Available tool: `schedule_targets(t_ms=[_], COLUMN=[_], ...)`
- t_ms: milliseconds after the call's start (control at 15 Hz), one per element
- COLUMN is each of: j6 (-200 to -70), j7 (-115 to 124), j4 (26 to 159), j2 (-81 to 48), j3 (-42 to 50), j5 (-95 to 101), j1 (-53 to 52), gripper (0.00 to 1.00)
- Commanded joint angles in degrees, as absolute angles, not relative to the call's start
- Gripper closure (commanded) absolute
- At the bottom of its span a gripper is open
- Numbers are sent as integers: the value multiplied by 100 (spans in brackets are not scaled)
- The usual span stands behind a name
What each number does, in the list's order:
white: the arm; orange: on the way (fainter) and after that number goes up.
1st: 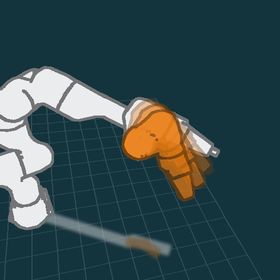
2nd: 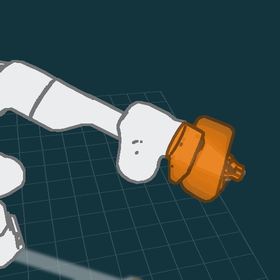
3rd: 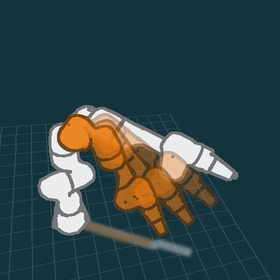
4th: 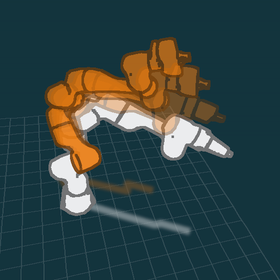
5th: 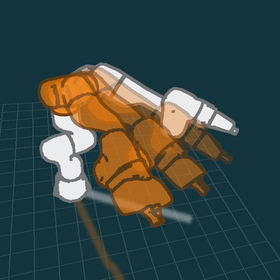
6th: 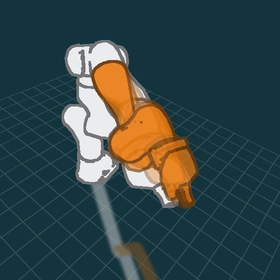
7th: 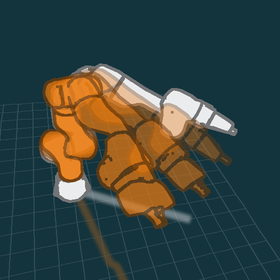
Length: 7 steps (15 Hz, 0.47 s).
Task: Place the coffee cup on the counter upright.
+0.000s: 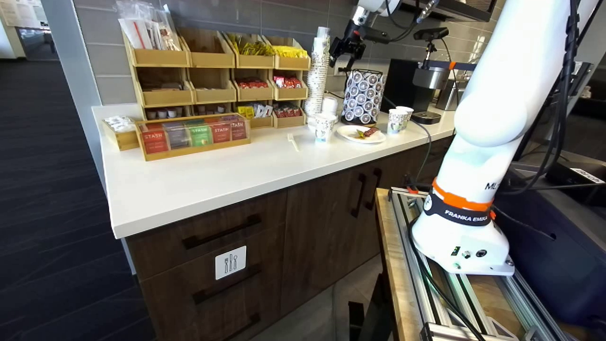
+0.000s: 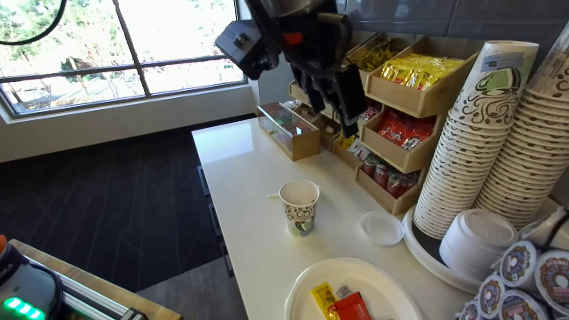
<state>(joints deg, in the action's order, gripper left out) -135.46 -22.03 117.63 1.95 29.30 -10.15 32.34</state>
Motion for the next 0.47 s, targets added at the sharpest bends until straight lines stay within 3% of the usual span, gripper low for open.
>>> schedule_targets(t_ms=[0, 400], j6=[-13501, -13471], j7=[-1849, -1462], j4=[11781, 11837], j2=[182, 173], j3=[2966, 2938], j5=[-702, -393], j1=[3174, 3167], gripper=[0, 0])
